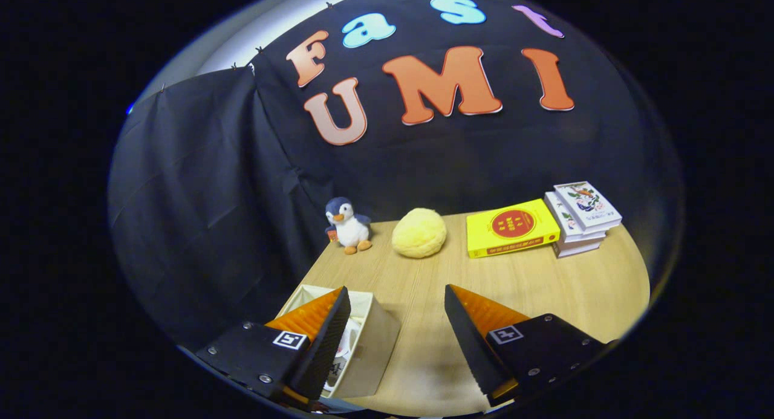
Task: Open the storage box then place both shoes into the box .Put the left shoe in first, then the right shoe, with the right side of both shoes facing outward in a uniform manner.
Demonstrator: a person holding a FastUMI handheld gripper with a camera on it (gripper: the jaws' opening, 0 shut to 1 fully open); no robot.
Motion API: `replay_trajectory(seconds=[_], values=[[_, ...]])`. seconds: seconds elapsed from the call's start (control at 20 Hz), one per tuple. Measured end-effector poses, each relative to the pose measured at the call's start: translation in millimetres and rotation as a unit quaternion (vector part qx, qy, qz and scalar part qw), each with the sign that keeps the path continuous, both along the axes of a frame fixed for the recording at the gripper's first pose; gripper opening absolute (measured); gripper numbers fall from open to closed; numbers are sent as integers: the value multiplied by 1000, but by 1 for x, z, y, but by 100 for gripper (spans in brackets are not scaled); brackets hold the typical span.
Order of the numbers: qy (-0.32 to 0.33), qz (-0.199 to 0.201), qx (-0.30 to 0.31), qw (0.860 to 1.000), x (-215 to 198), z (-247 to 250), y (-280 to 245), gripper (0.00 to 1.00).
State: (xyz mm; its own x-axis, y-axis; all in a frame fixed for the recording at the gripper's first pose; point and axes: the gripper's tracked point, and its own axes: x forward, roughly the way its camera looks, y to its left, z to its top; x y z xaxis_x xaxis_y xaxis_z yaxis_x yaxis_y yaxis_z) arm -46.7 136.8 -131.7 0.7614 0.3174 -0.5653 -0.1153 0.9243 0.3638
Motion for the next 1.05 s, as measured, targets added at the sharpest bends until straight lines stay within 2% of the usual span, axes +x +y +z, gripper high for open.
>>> replay_trajectory(seconds=[0.2, 0.55, 0.85, 1.05], values=[[-62, -33, -5, 998, 17, 28, -49, 95], [-147, -86, -23, 985, 32, 71, -120, 96], [-199, -103, -54, 973, 36, 95, -157, 96], [-198, -105, -29, 974, 36, 102, -158, 97]])
